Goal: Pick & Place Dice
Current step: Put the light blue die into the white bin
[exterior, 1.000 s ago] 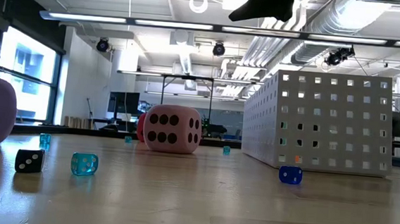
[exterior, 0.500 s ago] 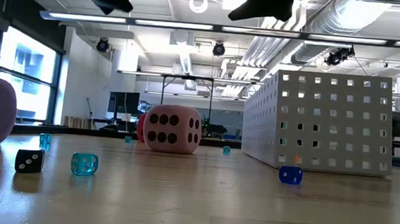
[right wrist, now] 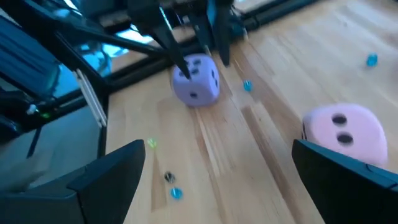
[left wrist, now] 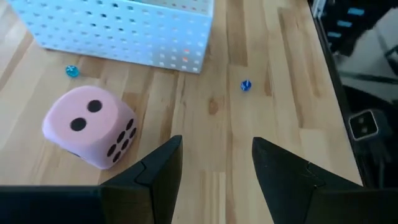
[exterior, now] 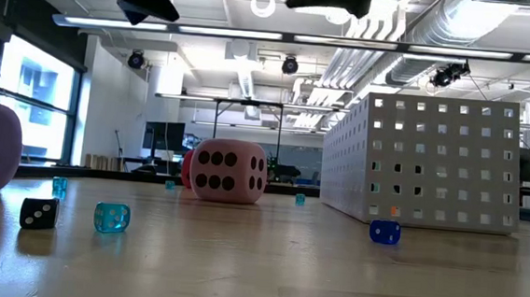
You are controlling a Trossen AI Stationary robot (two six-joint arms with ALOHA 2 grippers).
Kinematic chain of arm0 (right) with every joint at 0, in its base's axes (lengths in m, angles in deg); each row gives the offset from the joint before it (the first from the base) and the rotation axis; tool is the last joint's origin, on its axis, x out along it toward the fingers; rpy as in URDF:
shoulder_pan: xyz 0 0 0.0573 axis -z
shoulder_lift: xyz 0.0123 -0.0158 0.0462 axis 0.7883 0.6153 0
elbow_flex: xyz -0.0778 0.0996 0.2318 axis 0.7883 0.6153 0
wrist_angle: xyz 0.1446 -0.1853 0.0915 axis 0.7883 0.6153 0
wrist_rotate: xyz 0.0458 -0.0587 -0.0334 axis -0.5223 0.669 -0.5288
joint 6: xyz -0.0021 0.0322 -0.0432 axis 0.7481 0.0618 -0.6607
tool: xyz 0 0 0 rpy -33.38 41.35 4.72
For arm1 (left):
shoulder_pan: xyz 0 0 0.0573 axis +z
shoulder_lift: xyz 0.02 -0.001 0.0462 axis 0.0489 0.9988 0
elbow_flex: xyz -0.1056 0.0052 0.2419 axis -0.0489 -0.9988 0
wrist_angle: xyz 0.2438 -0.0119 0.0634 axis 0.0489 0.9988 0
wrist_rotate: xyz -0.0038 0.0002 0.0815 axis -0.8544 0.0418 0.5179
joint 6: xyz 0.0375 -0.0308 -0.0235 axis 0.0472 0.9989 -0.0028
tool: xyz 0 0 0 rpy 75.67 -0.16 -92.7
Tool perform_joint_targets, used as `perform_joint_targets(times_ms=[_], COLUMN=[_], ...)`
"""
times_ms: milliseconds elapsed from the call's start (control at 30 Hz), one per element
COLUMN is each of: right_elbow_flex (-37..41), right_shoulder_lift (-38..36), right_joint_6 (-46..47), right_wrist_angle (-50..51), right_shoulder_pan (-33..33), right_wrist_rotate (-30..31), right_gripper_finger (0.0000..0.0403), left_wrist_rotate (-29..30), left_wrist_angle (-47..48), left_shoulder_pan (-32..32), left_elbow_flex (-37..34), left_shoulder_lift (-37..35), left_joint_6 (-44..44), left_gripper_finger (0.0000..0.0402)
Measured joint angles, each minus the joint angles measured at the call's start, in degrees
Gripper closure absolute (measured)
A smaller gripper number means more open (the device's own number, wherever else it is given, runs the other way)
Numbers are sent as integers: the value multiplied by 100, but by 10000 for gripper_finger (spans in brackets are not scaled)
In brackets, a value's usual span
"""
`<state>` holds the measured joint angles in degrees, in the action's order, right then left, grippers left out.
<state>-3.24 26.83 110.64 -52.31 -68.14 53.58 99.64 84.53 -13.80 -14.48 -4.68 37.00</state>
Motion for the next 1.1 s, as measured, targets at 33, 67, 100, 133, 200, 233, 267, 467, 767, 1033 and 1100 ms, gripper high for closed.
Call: perform_joint_targets(times_ms=[33, 67, 100, 133, 200, 233, 267, 467, 767, 1033, 1100], right_elbow_flex=[0, 0, 0, 0, 0, 0, 0, 0, -15, 0, 0], right_shoulder_lift=[0, 0, 0, 0, 0, 0, 0, 33, 414, 1017, 1157], right_joint_6=[-131, -187, -179, -112, -36, -38, -35, -116, 51, 68, 67], right_wrist_angle=[-100, -183, -212, -194, -35, 75, 186, 787, 975, 863, 814], right_shoulder_pan=[17, 37, 50, 66, 92, 92, 87, -593, -1598, -1722, -1708], right_wrist_rotate=[-9, -27, -90, -206, -567, -721, -776, 1177, 3628, 3594, 3561], right_gripper_finger=[4, 4, 4, 4, 4, 4, 4, 4, 4, 4, 4], left_wrist_rotate=[3, 4, 0, 0, 2, 2, 4, -231, -186, 917, 957], left_wrist_angle=[-1, 9, 33, 75, 225, 352, 497, 939, 1226, 1407, 1647], left_shoulder_pan=[0, 0, -2, -7, -46, -76, -114, -514, -951, -600, -292], left_elbow_flex=[0, 0, 0, 0, 0, 0, 0, 0, -59, -138, -138], left_shoulder_lift=[-19, -24, -24, -22, -7, -4, -4, -4, -2, -2, -2], left_joint_6=[-25, -115, -256, -394, -642, -749, -830, -1140, -1281, 26, 704], left_gripper_finger=[214, 214, 214, 214, 214, 214, 214, 214, 214, 214, 214])
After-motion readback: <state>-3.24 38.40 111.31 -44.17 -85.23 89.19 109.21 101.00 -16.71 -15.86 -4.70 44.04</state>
